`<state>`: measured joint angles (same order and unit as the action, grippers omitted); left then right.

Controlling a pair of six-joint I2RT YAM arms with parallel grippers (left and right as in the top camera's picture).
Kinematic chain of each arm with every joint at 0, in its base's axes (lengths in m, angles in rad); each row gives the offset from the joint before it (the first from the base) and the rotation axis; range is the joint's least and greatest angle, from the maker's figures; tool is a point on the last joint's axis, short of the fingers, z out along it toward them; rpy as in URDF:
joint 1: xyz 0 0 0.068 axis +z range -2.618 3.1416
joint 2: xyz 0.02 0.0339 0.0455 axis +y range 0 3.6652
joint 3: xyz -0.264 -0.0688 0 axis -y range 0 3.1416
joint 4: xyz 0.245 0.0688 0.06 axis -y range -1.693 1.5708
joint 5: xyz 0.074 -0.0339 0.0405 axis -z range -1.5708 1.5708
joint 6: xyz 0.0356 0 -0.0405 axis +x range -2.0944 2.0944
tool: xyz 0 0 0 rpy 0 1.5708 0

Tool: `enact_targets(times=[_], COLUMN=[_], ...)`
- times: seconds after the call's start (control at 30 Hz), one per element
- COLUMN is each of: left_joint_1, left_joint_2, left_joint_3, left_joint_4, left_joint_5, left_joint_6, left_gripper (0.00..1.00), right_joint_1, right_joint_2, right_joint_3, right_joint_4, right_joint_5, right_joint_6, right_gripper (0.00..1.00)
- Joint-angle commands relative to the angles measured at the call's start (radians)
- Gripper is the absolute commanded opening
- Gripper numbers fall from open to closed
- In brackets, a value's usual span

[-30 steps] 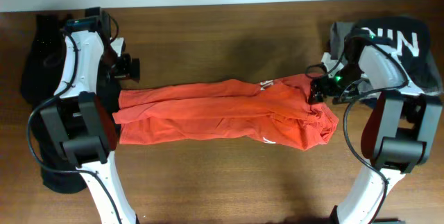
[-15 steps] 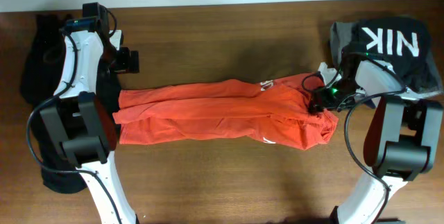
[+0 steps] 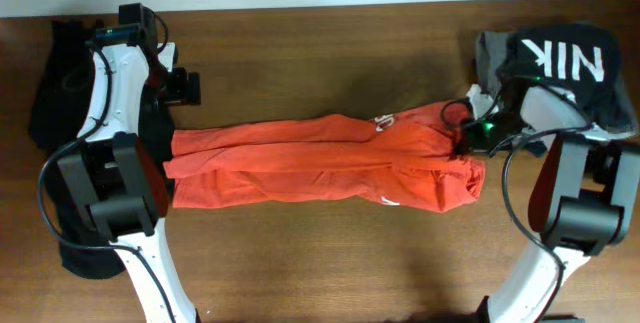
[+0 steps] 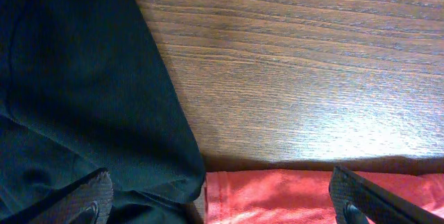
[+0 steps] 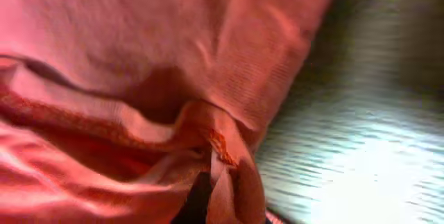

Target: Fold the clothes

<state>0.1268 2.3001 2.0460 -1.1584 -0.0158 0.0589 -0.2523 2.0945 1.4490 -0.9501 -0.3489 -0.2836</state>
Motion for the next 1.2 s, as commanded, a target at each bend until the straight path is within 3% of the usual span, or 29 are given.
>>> enact_targets(times=[0.0, 0.4, 0.63, 1.17], left_joint_1=[0.007, 0.007, 0.007, 0.007], left_joint_2=[-0.030, -0.030, -0.030, -0.030], left_joint_3=[0.019, 0.019, 0.019, 0.019], left_joint_4=[0.003, 0.003, 0.018, 0.019], left_joint_5=[0.004, 0.004, 0.005, 0.004], left_joint_6=[-0.014, -0.014, -0.014, -0.014], left_gripper=[0.99, 0.99, 0.99, 0.99], right_joint_1=[-0.050, -0.055, 0.023, 0.377], right_joint_2=[0.004, 0.004, 0.003, 0.003], right_joint_3=[0.151, 0.576, 0.620, 0.620], right_joint_4=[-0.055, -0.349, -0.417, -0.422], right_joint_5=[-0.060, -0.060, -0.060, 0.046], right_joint_6=[0.008, -0.034, -0.034, 0.012], right_gripper=[0.04, 0.04, 0.04, 0.04])
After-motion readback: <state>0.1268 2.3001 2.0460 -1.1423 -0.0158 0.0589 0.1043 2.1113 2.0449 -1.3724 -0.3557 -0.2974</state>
